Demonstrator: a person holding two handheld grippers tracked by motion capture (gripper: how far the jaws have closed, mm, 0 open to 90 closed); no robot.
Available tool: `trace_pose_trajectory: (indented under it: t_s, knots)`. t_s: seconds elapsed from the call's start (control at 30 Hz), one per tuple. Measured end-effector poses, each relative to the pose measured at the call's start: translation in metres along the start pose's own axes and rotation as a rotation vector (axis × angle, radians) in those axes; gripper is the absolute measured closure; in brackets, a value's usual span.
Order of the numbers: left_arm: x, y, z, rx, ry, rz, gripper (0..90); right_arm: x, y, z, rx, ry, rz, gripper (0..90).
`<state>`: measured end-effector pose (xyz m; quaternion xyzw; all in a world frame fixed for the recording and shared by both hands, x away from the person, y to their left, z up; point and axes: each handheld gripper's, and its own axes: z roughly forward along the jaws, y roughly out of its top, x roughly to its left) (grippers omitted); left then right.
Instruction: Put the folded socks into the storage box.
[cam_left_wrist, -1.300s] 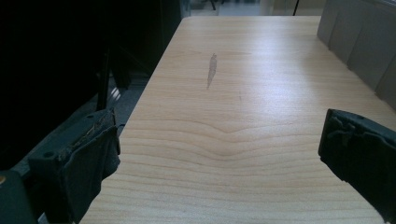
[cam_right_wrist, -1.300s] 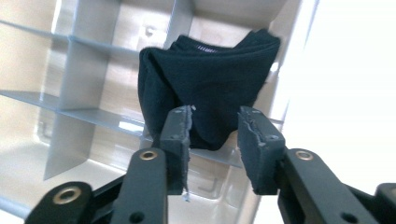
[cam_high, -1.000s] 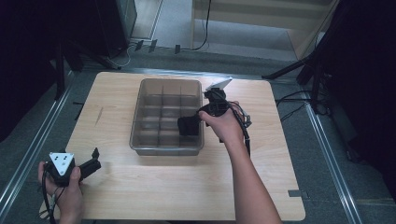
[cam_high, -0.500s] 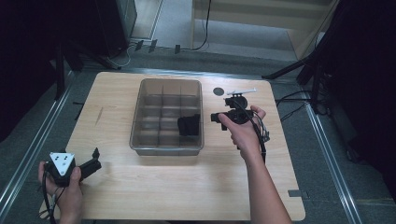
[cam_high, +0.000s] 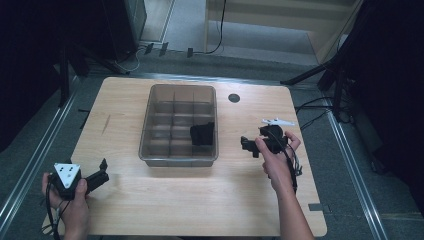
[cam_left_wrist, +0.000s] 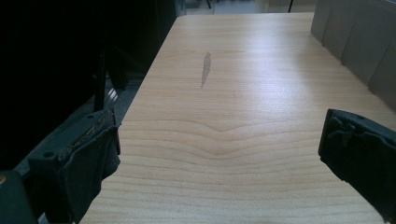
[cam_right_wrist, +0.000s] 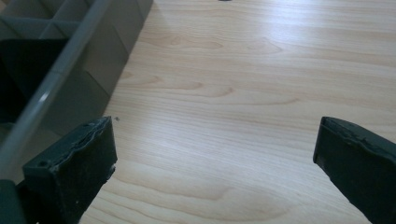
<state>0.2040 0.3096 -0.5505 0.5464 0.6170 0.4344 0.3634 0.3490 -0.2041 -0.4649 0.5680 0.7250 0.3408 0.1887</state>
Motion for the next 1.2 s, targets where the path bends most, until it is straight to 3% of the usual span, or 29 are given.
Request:
trace_pose_trajectory:
  t_s: [0.17,0.33,0.57,0.83,0.9,1.07,1.2]
  knots:
    - [-0.001,0.0,0.0,-0.003,-0.002,0.006,0.0,-0.023,-0.029,-0.007,-0.069,-0.011,0.016,0.0]
    - [-0.002,0.0,0.0,-0.006,-0.006,0.015,0.0,-0.038,-0.046,-0.009,-0.099,-0.022,0.035,0.0]
    - [-0.003,0.0,-0.001,-0.008,-0.011,0.021,0.0,-0.069,-0.085,-0.014,-0.157,-0.039,0.079,0.0]
    - [-0.004,-0.001,-0.001,-0.015,-0.017,0.03,0.0,-0.09,-0.115,-0.026,-0.221,-0.077,0.062,0.0]
    - [-0.004,-0.001,-0.001,-0.02,-0.02,0.034,0.0,-0.101,-0.125,-0.034,-0.24,-0.078,0.076,0.0]
    - [-0.006,-0.001,-0.002,-0.02,-0.017,0.048,0.0,-0.109,-0.13,-0.039,-0.247,-0.057,0.107,0.0]
    - [-0.006,-0.001,-0.001,-0.023,-0.015,0.049,0.0,-0.102,-0.131,-0.038,-0.248,-0.084,0.066,0.0]
